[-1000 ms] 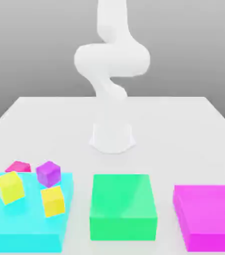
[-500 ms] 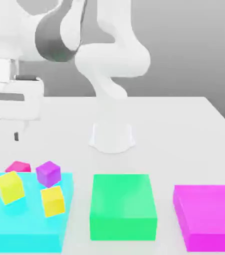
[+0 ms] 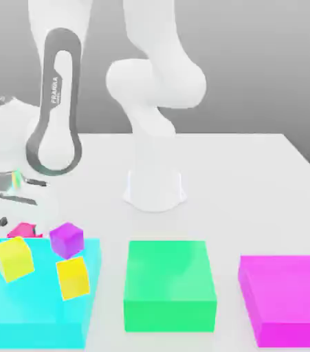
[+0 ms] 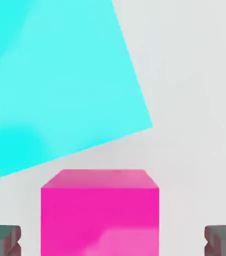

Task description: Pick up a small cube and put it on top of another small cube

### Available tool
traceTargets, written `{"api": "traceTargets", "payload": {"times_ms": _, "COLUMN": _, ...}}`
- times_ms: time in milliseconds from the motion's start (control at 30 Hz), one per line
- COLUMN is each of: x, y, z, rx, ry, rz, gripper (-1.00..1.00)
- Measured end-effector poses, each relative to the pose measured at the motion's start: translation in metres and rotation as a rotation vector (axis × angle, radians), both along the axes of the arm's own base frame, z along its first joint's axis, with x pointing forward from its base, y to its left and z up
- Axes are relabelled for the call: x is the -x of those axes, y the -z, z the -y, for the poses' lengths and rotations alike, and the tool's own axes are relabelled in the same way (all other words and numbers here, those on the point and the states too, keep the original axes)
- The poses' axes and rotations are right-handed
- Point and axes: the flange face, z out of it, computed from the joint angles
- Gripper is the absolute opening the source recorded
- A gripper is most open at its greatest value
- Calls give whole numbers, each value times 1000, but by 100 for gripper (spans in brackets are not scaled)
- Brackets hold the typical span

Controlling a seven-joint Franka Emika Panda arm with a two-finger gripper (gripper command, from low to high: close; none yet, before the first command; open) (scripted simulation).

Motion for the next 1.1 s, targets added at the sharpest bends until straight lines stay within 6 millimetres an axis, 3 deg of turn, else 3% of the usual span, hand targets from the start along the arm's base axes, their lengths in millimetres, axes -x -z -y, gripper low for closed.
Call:
{"api": "traceTargets", "payload": {"times_ms": 67, "x": 1, "y": 13, "z": -2, "rx": -5, "ry": 2, "rz": 0, "gripper": 0}}
{"api": "traceTargets", "payload": {"times_ms": 100, "x": 1, "y": 16, "z": -3, "rx": -7, "ry": 3, "rz": 0, "gripper": -100}}
{"api": "traceTargets", "payload": {"times_ms": 333, "x": 1, "y": 16, "z": -3, "rx": -9, "ry": 3, "rz": -1, "gripper": -100}}
{"api": "traceTargets", "payload": {"times_ms": 733, "x": 1, "y": -47, "z": -3, "rx": -9, "ry": 5, "rz": 0, "gripper": -100}}
{"api": "traceTargets", "payload": {"times_ms": 933, "x": -50, "y": -93, "z": -55, "rx": -64, "ry": -31, "rz": 23, "gripper": -100}}
{"api": "traceTargets", "payload": {"times_ms": 1100, "x": -77, "y": -142, "z": -103, "rx": -47, "ry": -52, "rz": 11, "gripper": -100}}
